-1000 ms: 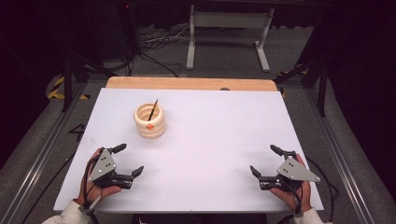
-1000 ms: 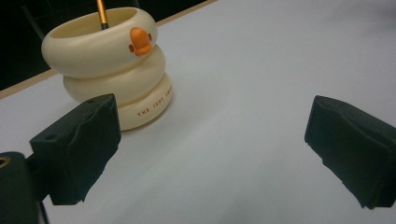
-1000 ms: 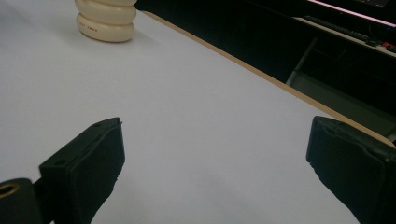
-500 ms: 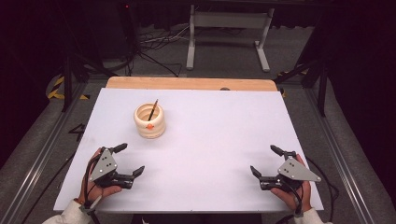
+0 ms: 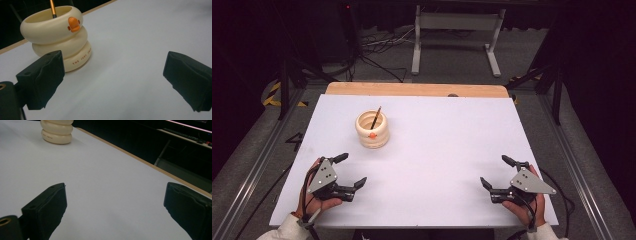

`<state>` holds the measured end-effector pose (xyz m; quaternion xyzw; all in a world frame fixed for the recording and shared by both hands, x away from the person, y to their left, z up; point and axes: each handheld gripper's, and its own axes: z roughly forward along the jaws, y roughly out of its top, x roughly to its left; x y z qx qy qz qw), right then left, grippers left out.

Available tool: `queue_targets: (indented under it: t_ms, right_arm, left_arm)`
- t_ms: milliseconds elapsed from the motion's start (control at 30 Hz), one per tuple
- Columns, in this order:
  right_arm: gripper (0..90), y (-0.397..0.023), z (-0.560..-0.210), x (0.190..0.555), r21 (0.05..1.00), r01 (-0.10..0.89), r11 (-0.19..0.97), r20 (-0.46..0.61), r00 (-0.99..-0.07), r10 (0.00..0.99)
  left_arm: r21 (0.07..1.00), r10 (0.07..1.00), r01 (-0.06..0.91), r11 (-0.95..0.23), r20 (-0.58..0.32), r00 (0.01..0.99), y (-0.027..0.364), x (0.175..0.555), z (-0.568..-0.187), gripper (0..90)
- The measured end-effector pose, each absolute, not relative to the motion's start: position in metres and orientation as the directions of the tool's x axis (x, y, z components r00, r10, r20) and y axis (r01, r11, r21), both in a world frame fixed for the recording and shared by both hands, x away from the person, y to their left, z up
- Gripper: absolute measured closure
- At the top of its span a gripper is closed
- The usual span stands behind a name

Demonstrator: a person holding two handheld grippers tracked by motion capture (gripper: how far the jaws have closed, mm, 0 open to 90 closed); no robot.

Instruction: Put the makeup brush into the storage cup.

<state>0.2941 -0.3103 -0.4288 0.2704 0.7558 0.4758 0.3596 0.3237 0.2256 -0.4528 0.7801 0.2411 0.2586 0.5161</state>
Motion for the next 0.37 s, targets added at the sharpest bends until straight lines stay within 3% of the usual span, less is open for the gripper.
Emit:
queue_targets:
  t_ms: [367]
  right_arm:
    - [5.4, -0.3102, -0.4297, 0.2943, 0.912, 0.072, 0.405, -0.288, -0.592, 0.753]
  left_arm:
    - [0.930, 0.647, 0.115, -0.348, 0.150, 0.748, 0.2257, 0.3248, -0.4524, 4.6]
